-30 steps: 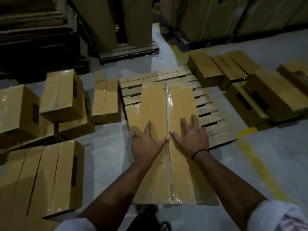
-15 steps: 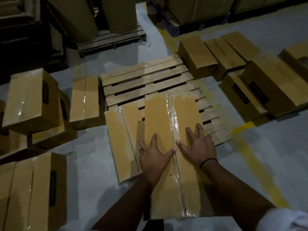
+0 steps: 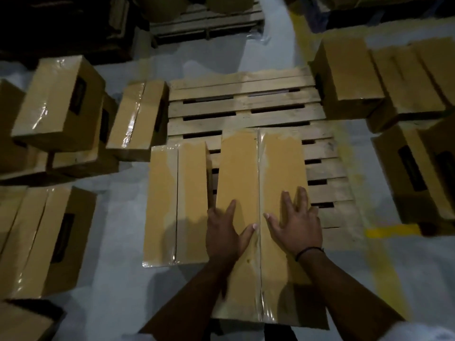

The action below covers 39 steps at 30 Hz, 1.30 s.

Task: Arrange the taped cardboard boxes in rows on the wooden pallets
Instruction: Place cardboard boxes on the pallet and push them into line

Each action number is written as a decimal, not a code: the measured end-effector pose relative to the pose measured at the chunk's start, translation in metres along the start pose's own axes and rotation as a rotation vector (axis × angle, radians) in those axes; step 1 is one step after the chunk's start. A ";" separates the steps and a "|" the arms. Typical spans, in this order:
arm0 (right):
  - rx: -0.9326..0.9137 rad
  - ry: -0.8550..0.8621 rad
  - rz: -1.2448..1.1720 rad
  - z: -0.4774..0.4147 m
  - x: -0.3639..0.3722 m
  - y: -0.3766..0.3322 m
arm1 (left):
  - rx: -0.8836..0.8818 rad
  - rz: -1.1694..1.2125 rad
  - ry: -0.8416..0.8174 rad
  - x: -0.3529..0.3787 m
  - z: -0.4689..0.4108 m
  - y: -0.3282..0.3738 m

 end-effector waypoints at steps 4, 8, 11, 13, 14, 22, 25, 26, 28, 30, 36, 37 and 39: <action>-0.075 -0.037 0.002 -0.043 0.043 0.008 | -0.062 0.045 0.029 0.038 -0.030 -0.019; -0.140 -0.074 -0.048 -0.082 0.086 0.011 | -0.041 0.061 0.021 0.072 -0.059 -0.044; -0.160 -0.069 -0.044 -0.112 0.110 0.004 | -0.017 0.068 -0.044 0.092 -0.086 -0.065; -0.169 -0.058 -0.036 -0.129 0.124 -0.003 | -0.019 0.043 -0.094 0.101 -0.105 -0.079; -0.174 -0.064 -0.041 -0.137 0.130 -0.009 | -0.016 0.023 -0.109 0.103 -0.114 -0.086; -0.170 -0.160 -0.126 -0.168 0.181 -0.031 | -0.055 -0.211 -0.215 0.119 -0.171 -0.130; -0.154 -0.256 -0.105 -0.174 0.208 -0.038 | -0.028 -0.369 -0.333 0.133 -0.172 -0.148; -0.145 -0.281 -0.081 -0.174 0.217 -0.040 | -0.011 -0.416 -0.356 0.137 -0.170 -0.154; -0.133 -0.313 -0.023 -0.171 0.228 -0.042 | 0.029 -0.496 -0.373 0.145 -0.162 -0.166; -0.135 -0.322 0.003 -0.164 0.234 -0.041 | 0.072 -0.535 -0.361 0.151 -0.151 -0.176; -0.159 -0.379 0.054 -0.121 0.240 -0.027 | 0.149 -0.596 -0.413 0.160 -0.096 -0.195; -0.156 -0.390 0.052 -0.111 0.242 -0.025 | 0.150 -0.591 -0.425 0.162 -0.088 -0.200; -0.143 -0.409 0.048 -0.088 0.250 -0.020 | 0.151 -0.569 -0.440 0.166 -0.072 -0.209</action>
Point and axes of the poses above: each hand's wrist, its own z-axis away from the middle knuckle, its own x-axis out of the palm, y = z × x, the point moved 7 cm from there along -z, towards the middle knuckle, and after that the axes turned 3 degrees about -y, right-handed, at the moved point
